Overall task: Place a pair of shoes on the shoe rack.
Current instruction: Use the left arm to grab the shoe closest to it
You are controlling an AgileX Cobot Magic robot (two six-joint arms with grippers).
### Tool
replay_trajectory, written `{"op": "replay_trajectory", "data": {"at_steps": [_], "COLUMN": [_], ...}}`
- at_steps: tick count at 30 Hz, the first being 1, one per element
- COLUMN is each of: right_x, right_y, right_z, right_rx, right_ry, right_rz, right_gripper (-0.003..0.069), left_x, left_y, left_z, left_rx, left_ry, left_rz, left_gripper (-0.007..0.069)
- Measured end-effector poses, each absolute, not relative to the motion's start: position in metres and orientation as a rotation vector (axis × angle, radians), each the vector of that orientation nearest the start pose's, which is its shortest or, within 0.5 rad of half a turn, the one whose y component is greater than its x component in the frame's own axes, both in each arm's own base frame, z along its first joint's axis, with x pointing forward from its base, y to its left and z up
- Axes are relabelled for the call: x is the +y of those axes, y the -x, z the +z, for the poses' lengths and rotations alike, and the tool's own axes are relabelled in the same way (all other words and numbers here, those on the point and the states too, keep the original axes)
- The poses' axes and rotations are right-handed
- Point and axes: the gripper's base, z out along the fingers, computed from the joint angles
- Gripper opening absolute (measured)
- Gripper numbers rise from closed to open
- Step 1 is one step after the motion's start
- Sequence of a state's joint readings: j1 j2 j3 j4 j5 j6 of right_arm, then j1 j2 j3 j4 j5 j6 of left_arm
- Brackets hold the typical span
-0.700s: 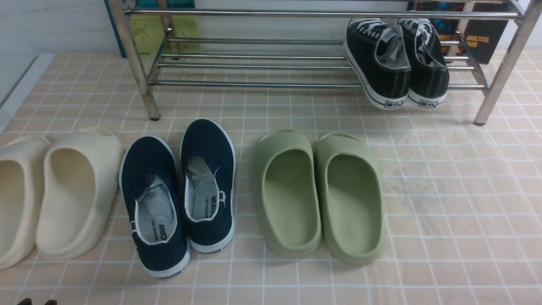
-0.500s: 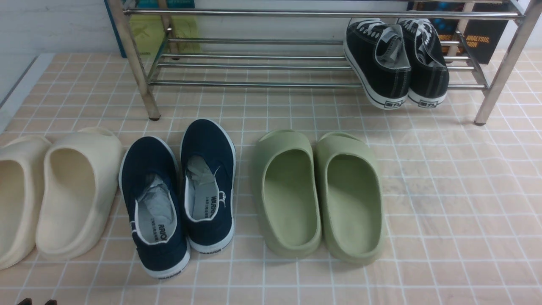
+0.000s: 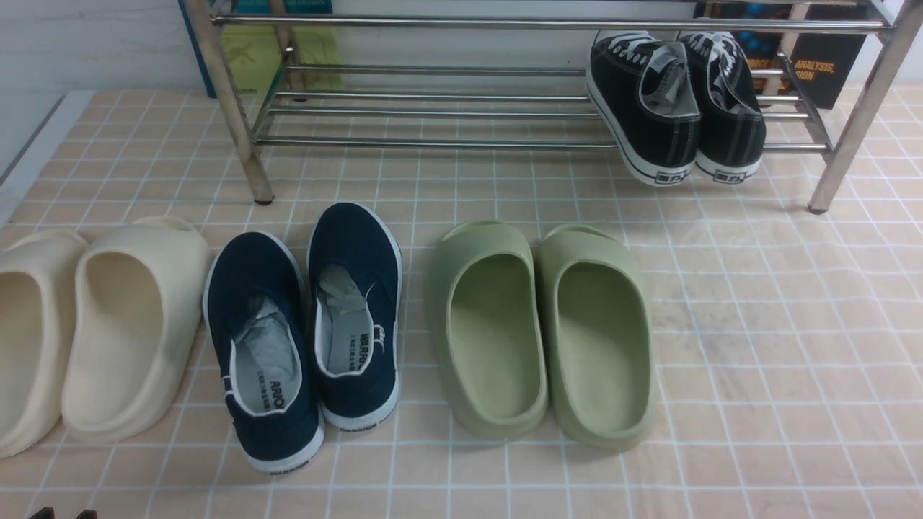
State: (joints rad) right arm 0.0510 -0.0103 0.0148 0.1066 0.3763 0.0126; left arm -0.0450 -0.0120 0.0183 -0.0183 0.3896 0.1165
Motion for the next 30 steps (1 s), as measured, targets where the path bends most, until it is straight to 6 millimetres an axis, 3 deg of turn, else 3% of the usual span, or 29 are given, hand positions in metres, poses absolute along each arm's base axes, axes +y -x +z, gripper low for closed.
{"op": "replay_trajectory", "data": {"at_steps": [30], "right_x": [0.0062], "right_y": [-0.0521], "right_z": [0.1751], "right_rx": [1.865], "right_ry": [-0.030], "right_rz": [0.149], "right_gripper": [0.0238], "left_x": [-0.0021], "left_y": [-0.0521], "left_z": [0.1731], "left_rx": [1.868], "left_ry": [-0.156], "left_rz": [0.057], "left_gripper": [0.0240]}}
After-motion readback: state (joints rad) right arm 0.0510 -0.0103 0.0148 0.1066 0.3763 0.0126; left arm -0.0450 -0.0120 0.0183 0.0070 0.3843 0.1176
